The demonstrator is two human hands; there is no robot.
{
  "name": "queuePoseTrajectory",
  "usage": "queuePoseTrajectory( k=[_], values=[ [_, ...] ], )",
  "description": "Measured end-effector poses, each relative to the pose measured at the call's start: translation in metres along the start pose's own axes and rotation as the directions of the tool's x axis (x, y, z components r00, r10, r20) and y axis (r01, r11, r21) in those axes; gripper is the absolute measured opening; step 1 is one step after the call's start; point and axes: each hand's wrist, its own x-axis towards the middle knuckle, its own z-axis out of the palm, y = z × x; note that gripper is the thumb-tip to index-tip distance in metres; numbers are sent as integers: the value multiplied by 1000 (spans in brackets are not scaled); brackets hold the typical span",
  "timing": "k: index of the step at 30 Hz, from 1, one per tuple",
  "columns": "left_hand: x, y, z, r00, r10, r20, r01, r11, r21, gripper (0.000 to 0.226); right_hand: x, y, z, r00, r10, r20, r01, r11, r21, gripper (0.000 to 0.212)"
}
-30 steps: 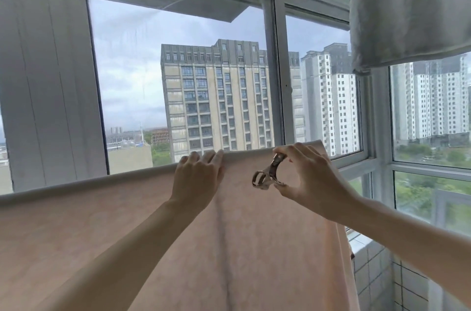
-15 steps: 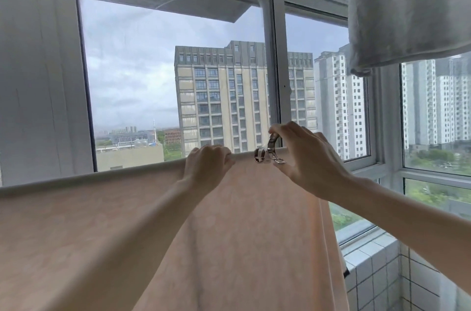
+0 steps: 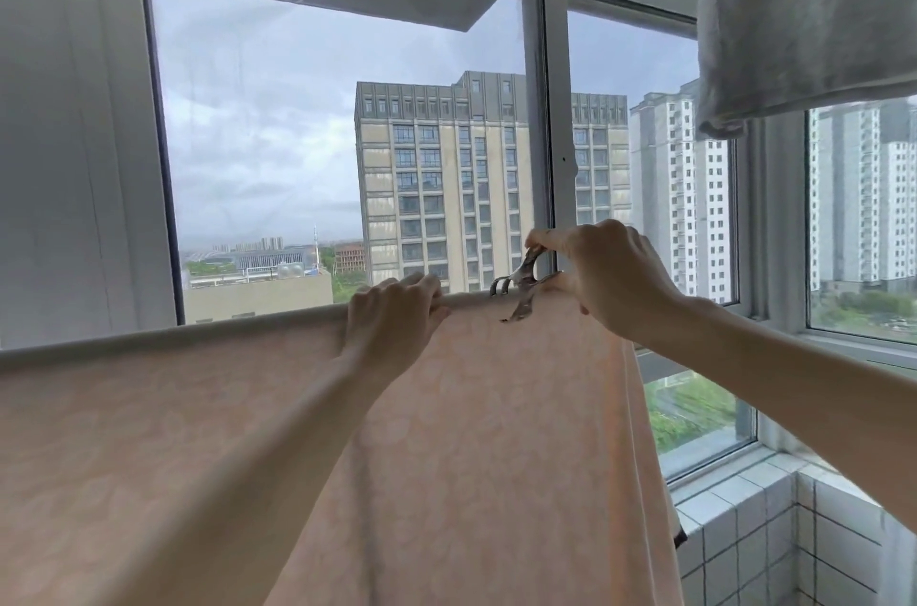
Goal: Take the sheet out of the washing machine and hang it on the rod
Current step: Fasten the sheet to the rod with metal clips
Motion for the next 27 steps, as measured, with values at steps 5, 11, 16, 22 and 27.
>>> queuePoseTrajectory(
  k=[5,11,16,22,27],
  values=[
    [2,0,1,1000,0,17,0,1000,14,22,17,-7,-1,1000,25,16,-26,997,67,54],
    [-1,-2,1,1000,0,14,-1,999,34,22,36,-12,30,992,17,125,-15,1000,-16,54],
    [-6,-7,-3,1000,9,-21,-8,998,58,22,58,-8,36,929,-40,368,-14,990,143,77],
    [-10,-12,-10,999,29,45,-30,999,43,23,40,-26,32,971,-160,176,152,987,57,51],
    [-23,-25,-24,990,51,130,-59,997,56,40,16,-52,34,963,-264,55,261,963,65,41]
  ],
)
